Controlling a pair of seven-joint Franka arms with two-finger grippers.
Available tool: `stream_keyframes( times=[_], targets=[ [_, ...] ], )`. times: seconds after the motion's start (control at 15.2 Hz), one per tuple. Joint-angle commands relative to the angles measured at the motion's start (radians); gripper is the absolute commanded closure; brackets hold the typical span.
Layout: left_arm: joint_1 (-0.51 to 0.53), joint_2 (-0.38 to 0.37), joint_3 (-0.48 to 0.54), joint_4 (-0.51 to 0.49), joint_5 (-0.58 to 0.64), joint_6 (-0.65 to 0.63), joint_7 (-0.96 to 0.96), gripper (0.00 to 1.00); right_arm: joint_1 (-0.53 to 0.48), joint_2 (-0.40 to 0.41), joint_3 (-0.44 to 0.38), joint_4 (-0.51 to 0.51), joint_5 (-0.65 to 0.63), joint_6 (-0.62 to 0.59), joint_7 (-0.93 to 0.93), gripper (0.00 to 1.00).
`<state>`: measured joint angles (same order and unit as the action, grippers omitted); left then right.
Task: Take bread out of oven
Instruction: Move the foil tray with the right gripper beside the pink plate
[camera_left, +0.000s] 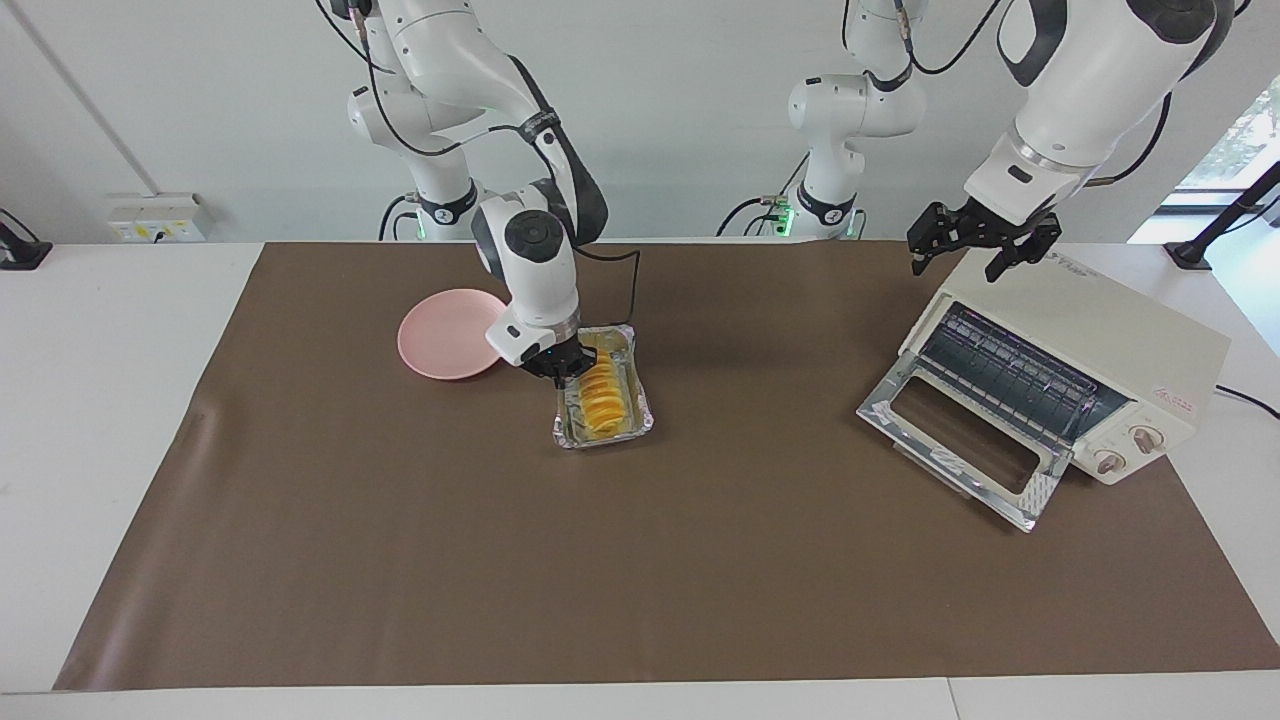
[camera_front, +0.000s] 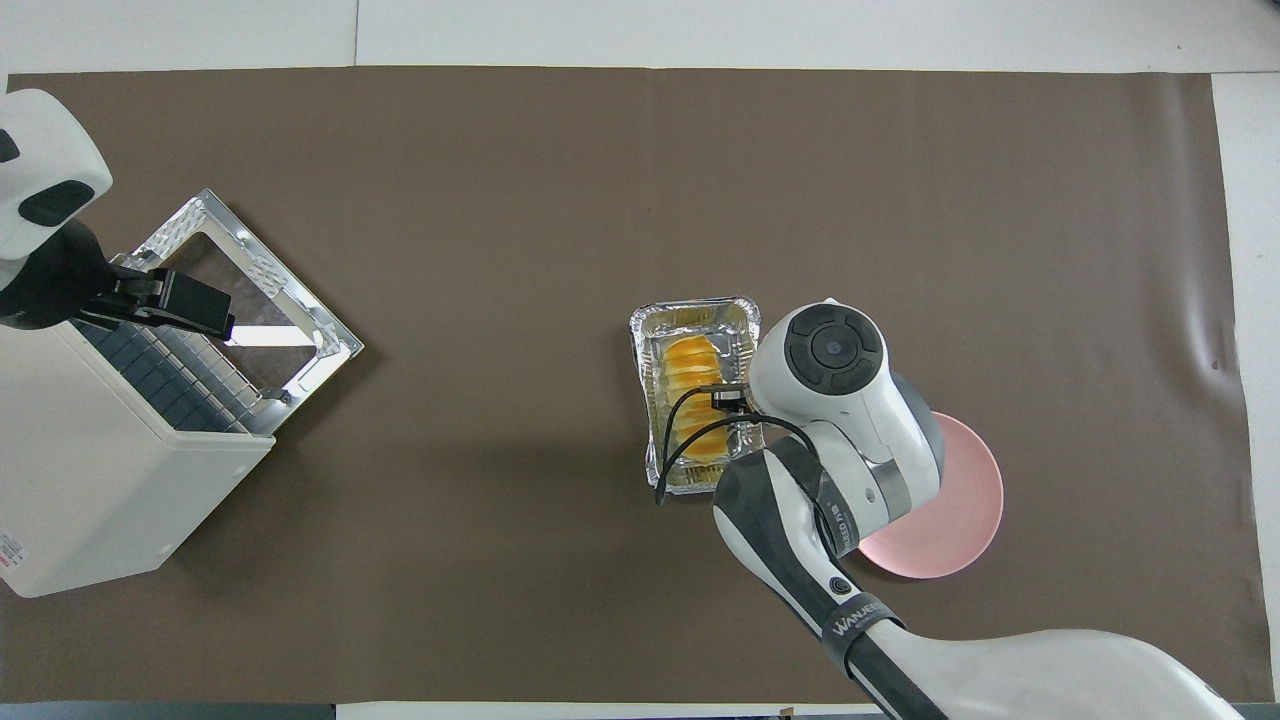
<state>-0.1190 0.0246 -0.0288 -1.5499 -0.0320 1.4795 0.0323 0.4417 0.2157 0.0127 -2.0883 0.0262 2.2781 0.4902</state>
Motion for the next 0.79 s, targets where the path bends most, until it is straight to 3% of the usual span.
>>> stream_keyframes(
  times=[0.0, 0.2, 0.53, 0.72],
  targets=[
    [0.016, -0.014, -0.010, -0.024, 0.014, -0.004, 0.012, 0.00, -0.110, -0.004, 0.004, 0.057, 0.087, -0.028, -0.147, 1.00],
    [0.016, -0.017, -0.003, -0.029, 0.014, -0.004, 0.006, 0.00, -0.278, 0.027, 0.000, 0.154, 0.169, -0.156, -0.397, 1.00],
    [0.016, -0.032, -0.005, -0.022, 0.014, 0.001, 0.008, 0.00, -0.458, 0.050, -0.005, 0.157, 0.155, -0.141, -0.588, 1.00],
    [0.016, -0.032, -0.003, -0.022, 0.014, 0.001, 0.008, 0.00, -0.514, 0.057, -0.005, 0.136, 0.153, -0.123, -0.621, 1.00]
  ],
)
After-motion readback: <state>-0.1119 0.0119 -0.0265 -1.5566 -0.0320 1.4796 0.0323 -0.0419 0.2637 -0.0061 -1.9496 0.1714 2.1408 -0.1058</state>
